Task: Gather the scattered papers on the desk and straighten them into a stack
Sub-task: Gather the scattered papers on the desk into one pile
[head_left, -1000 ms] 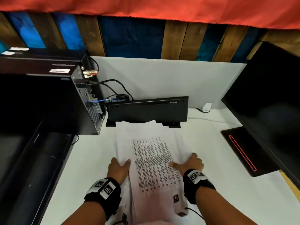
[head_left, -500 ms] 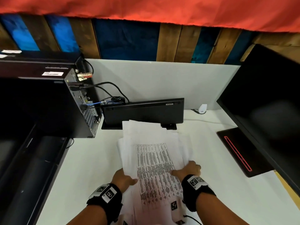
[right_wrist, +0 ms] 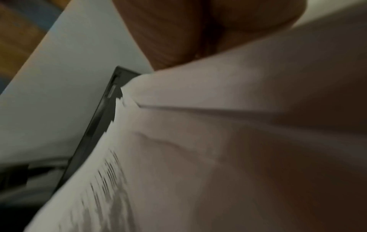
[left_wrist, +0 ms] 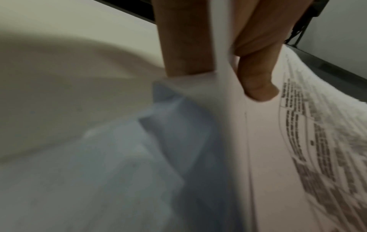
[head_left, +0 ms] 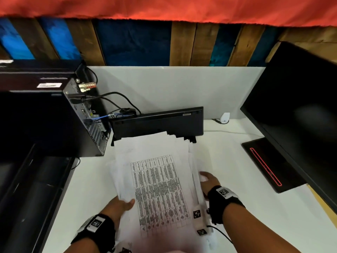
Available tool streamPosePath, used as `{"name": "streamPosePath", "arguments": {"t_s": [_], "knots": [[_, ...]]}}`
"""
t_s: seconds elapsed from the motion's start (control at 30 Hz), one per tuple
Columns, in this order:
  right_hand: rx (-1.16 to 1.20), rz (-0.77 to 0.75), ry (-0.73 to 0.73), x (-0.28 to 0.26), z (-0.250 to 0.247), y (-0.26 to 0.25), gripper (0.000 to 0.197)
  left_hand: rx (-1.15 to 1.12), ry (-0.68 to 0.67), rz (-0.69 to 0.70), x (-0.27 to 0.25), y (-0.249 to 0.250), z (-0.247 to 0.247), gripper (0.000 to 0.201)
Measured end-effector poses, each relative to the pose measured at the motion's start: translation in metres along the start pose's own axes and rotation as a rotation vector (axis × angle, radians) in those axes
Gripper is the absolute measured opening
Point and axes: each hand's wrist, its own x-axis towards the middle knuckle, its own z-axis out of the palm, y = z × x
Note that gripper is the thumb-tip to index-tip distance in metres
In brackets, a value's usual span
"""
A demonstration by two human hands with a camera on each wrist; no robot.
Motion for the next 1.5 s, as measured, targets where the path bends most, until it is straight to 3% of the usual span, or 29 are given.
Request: {"name": "streamPosePath", "arguments": {"t_s": [0.07, 0.2, 0.37, 0.47, 0.6, 0.63, 0.7, 0.77, 0.87, 0.93, 1.03, 1.17, 1.4, 1.5], "knots": [[-0.230, -0.027, -0.001, -0.003, 0.003, -0.007, 0.058, -0.030, -0.030, -0.015, 0.003, -0.008, -0.004, 0.076], [-0.713, -0.055, 0.165, -0.007, -0.001, -0.007, 0.089, -0.006, -0.031, -0.018, -0.009, -0.002, -0.007, 0.045], [-0.845, -0.093, -0.014, 0.000, -0.010, -0.027, 0.104, -0.107, -0.010, -0.060, -0.015, -0.007, -0.015, 0.048], [-0.818, -0.115, -0.045, -0.001, -0.003, -0.032, 0.090, -0.121, -0.020, -0.066, -0.016, -0.008, -0.020, 0.050], [-0.659, -0.178, 0.036, -0.008, 0.017, -0.031, 0.029, -0.114, 0.006, -0.051, -0.017, -0.004, -0.019, 0.049], [-0.555, -0.195, 0.033, -0.012, 0.019, -0.031, 0.021, -0.126, 0.007, -0.052, -0.017, -0.004, -0.019, 0.049], [-0.302, -0.210, 0.113, -0.019, 0.013, -0.036, 0.023, -0.129, 0.026, -0.048, -0.017, -0.001, -0.016, 0.052], [-0.125, -0.233, 0.352, -0.027, -0.010, -0.049, 0.026, -0.078, 0.051, -0.036, -0.017, 0.001, -0.016, 0.055], [-0.008, -0.511, 0.629, -0.052, -0.054, -0.087, 0.018, -0.053, 0.058, -0.045, -0.019, 0.002, -0.015, 0.051], [0.074, -0.741, 0.701, -0.074, -0.078, -0.115, 0.011, -0.067, 0.065, -0.045, -0.020, 0.005, -0.012, 0.047], [0.196, -0.895, 0.688, -0.104, -0.100, -0.149, 0.013, -0.033, 0.062, -0.028, -0.026, 0.017, -0.006, 0.044], [0.192, -0.810, 0.575, -0.108, -0.092, -0.159, 0.022, -0.010, 0.010, -0.035, -0.039, 0.035, 0.004, 0.044], [-0.182, -0.438, 0.235, -0.043, 0.001, -0.090, 0.035, -0.019, 0.158, 0.060, -0.032, 0.030, 0.008, 0.091], [-0.276, -0.317, 0.105, -0.041, 0.037, -0.063, 0.047, -0.111, 0.051, 0.019, -0.029, 0.030, 0.006, 0.117]]}}
